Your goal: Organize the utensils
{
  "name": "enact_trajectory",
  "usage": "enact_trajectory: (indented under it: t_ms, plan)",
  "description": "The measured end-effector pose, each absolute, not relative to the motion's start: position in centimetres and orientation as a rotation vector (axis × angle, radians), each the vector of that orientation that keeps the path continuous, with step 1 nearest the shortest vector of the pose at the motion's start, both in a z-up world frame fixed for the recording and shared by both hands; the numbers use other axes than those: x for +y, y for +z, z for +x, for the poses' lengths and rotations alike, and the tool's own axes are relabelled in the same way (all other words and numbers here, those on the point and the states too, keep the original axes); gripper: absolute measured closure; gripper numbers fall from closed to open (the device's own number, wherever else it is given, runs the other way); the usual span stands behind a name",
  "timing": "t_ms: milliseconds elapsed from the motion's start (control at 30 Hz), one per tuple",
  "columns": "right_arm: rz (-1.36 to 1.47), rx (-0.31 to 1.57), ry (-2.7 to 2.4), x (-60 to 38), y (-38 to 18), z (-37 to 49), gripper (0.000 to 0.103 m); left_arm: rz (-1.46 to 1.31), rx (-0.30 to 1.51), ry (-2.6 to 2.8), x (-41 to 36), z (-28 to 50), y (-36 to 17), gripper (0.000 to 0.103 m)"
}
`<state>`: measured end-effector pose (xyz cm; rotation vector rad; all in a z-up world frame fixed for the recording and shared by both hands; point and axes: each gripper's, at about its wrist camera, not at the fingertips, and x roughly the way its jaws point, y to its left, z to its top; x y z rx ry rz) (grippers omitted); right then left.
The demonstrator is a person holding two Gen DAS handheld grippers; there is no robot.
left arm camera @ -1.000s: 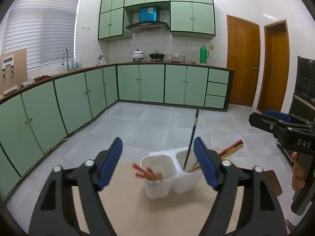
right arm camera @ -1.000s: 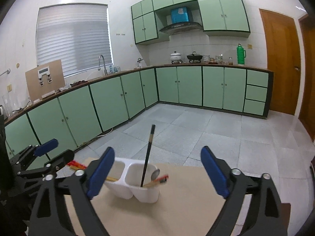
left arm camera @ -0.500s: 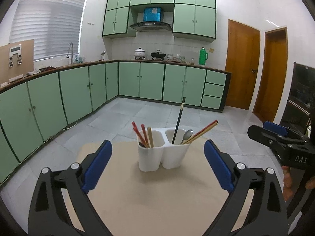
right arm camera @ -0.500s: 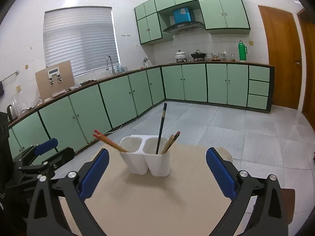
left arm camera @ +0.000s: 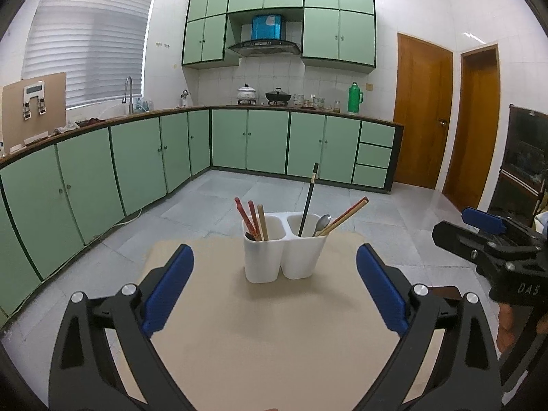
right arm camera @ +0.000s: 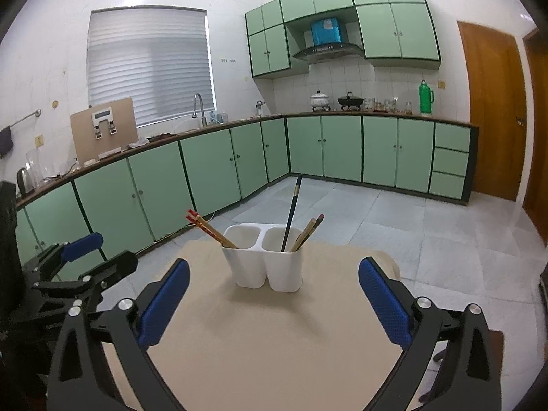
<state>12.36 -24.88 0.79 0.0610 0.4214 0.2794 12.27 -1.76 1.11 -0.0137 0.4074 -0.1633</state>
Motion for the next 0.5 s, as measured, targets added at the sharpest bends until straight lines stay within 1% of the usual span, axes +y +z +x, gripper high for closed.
enact_trajectory:
  t_ms: [500]
  plan:
    - [0.046,0.373,0.284,-24.6,2.2,9.1,0.006,0.006,0.333,-0.168,-2.3,8.6,3.5,0.008]
